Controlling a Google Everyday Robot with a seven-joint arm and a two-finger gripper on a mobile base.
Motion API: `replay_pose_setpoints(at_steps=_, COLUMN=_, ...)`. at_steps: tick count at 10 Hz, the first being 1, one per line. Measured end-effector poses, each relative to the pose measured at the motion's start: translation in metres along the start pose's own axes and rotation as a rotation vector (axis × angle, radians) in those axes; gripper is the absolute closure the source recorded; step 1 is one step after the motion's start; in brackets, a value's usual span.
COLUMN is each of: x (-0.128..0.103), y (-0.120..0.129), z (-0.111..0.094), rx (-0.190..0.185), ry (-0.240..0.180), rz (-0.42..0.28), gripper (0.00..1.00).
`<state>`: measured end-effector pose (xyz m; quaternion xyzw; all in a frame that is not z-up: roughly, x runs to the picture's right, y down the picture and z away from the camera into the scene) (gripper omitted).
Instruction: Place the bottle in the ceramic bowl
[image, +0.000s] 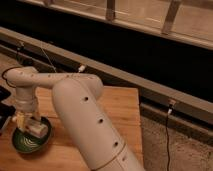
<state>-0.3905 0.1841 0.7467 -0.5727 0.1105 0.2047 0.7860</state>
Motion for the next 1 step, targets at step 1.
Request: replay_pose_setpoints(at_steps=1, x=0.0000, y=0.0001, z=0.0000, rx=0.000, ry=0.000, rz=0.000, gripper=0.20)
